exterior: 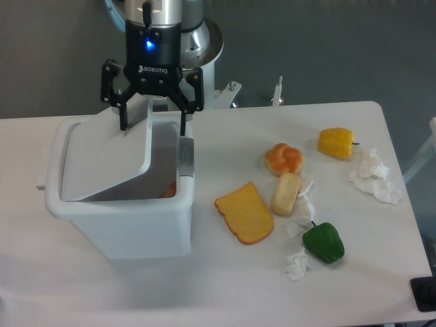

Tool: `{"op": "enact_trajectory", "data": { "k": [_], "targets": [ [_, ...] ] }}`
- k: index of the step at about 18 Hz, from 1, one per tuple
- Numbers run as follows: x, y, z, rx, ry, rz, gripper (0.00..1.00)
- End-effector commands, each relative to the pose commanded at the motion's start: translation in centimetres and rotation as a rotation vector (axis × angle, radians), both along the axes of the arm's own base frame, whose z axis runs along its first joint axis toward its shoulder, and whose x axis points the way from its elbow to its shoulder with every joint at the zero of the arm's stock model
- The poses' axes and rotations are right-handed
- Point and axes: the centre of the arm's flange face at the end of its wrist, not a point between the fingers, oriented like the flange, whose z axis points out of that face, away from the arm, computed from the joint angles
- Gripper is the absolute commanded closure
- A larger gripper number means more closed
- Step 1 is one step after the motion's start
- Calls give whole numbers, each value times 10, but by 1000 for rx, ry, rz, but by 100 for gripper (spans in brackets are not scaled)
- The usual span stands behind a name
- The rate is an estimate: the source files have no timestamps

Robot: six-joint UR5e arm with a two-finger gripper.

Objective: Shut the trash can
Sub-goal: 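Push the lid forward with the gripper, swinging it down over the can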

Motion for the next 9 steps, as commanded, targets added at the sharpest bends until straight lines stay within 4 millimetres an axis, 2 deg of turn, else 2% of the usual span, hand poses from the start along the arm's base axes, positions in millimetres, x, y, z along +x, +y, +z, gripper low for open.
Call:
{"op": "enact_trajectory", "data": {
  "k": [4, 9],
  "targets": [
    [-7, -4, -9, -17, 4, -12, 0],
    [-11, 0, -17, -28, -6, -14, 0]
  ]
}}
